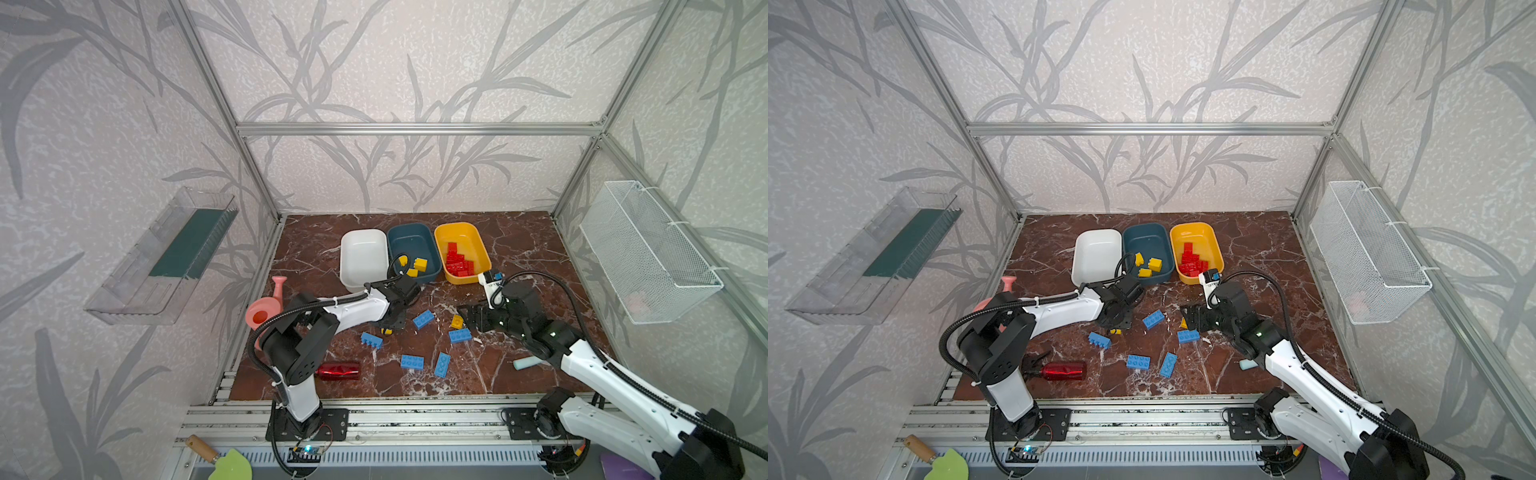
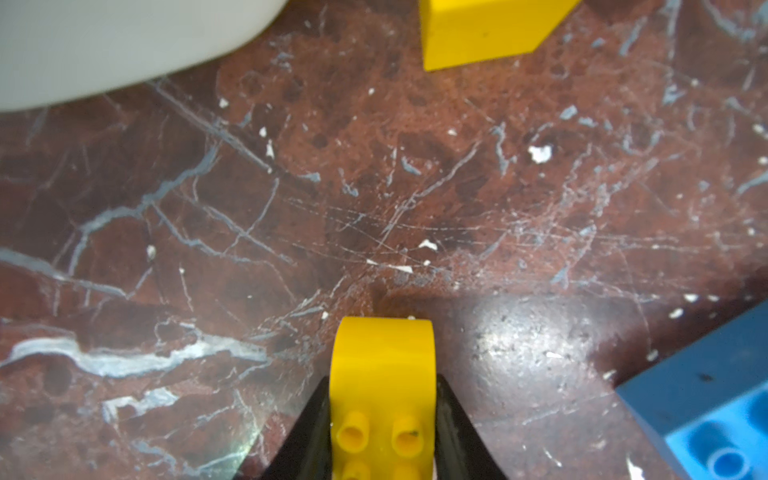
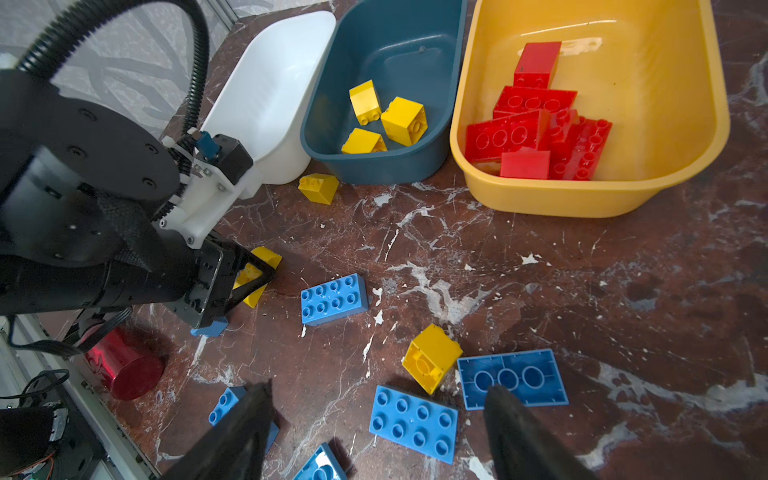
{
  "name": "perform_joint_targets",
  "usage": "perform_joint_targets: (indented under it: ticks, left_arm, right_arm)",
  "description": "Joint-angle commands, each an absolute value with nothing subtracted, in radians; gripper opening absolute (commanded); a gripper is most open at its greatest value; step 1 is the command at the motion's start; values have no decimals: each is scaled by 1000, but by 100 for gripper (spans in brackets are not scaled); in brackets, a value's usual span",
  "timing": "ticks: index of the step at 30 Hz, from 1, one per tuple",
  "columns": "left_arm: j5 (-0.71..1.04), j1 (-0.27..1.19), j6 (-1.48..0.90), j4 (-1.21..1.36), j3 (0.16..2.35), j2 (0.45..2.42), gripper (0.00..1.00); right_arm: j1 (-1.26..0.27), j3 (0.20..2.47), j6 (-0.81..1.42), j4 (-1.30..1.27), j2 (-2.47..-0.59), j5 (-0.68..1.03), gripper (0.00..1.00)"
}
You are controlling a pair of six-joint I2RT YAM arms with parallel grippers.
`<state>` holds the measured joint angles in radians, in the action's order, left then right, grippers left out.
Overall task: Sort the legos into containers by color
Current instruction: 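Grasp a curved yellow brick with the left gripper while the right withdraws, then carry the curved yellow brick over the teal tub and open the left gripper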
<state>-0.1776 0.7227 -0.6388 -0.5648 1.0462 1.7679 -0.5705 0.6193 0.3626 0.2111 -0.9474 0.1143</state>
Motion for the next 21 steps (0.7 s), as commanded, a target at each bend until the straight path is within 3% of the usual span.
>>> perform_joint_targets:
  ticks: [1,12,21]
  left_arm:
    - [-172,722,-656,-562,1024,1747,30]
    - [-202,720,-629,-651,1182,1642,29]
    - [-183,672,-548,-732,1528,1775,29]
  right_arm:
    - [-574,608,359,237,-932,127,81]
    - [-580,595,365,243,-925,141,81]
    - [-585,568,370,242,-915,143,81]
